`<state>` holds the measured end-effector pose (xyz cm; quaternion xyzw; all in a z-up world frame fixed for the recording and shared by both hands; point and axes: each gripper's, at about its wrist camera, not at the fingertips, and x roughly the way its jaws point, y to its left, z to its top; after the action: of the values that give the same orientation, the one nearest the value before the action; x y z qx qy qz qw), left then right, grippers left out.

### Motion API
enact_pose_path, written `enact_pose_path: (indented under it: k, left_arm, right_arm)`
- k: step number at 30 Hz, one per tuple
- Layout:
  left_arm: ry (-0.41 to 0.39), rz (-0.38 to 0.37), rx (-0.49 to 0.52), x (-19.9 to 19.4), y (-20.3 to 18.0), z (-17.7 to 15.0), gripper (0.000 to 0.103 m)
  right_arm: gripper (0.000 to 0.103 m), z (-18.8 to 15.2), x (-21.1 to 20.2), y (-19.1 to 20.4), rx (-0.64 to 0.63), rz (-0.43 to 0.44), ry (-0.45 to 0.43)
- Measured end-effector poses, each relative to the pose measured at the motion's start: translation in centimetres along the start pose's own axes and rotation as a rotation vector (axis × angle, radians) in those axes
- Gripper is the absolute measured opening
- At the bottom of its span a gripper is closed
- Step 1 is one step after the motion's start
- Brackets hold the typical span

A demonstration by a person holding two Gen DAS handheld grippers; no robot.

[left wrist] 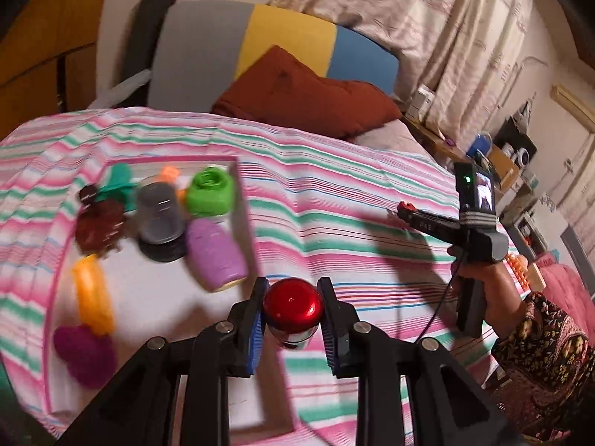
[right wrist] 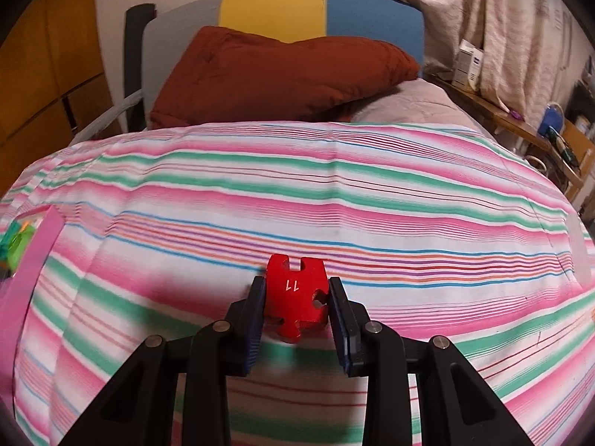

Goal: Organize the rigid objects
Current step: 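Carry the red cylinder into the tray with the left tool while the right tool carries the red block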

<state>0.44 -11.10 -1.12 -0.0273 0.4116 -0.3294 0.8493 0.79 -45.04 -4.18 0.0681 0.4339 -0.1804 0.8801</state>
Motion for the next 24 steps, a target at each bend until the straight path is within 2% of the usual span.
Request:
enact_pose_path:
  k: [8,13,22,23,24]
  left_arm:
    - [-0.023,0.039,-0.103,-1.6,4.5,-1.1,0.026]
    - [0.022,0.044,-0.137,-1.1,6.5,-1.7,0.026]
    - [0.081,0.034,-0.143,-0.5,7.6,-2.5,0.026]
    - [0.078,0.056,-0.130,-0.6,7.6,-2.5,0.030]
    - [0.072,0.084,-0.119,-0.8,7.5,-2.5,0.040]
  right_arm:
    - [0.033,-0.7,-1.6,3.4,-0.027,0.067,0.003]
    - [0.033,-0.9,-3.6,5.6,-0.042,0.132,-0.025]
    - [0.033,-1.9,-7.2,9.4,-0.064,0.261,-0.071]
    - [0.033,-2.0,-7.5,9.8,-0.066,0.273,-0.073]
    - [0.033,-2.1,-7.6,10.0,-0.068,0.283,-0.074]
